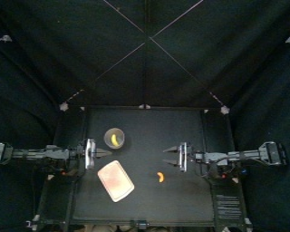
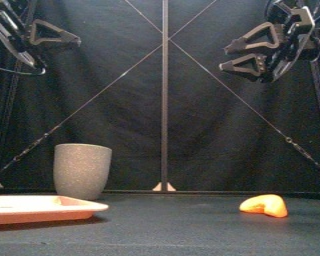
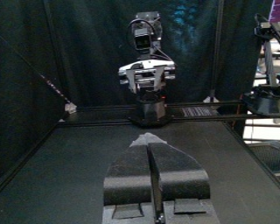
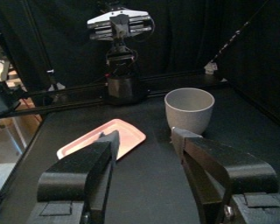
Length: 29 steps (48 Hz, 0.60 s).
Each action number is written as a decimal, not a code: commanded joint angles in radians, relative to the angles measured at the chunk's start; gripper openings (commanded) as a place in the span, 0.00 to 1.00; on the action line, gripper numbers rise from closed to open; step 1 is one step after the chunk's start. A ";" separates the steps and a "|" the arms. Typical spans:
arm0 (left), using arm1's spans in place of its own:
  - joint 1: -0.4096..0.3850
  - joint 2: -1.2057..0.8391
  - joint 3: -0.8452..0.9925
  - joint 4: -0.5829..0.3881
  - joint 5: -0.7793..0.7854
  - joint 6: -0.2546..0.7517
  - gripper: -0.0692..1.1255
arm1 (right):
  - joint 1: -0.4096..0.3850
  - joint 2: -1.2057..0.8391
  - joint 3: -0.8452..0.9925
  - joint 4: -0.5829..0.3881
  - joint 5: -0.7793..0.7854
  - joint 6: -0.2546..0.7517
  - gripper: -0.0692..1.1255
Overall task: Pick the banana then place it in the grey bowl
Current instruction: Drop banana in the grey bowl and return to neutral
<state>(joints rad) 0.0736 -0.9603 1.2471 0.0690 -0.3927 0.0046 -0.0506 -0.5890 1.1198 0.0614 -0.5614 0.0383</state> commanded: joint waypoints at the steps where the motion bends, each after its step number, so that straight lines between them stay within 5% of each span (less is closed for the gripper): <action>1: 0.003 0.002 -0.012 0.002 -0.009 0.002 0.05 | -0.003 -0.008 -0.008 0.000 -0.005 0.000 0.79; 29: 0.003 0.002 0.015 0.002 -0.002 0.000 0.05 | -0.011 -0.011 -0.006 0.002 -0.005 0.000 0.79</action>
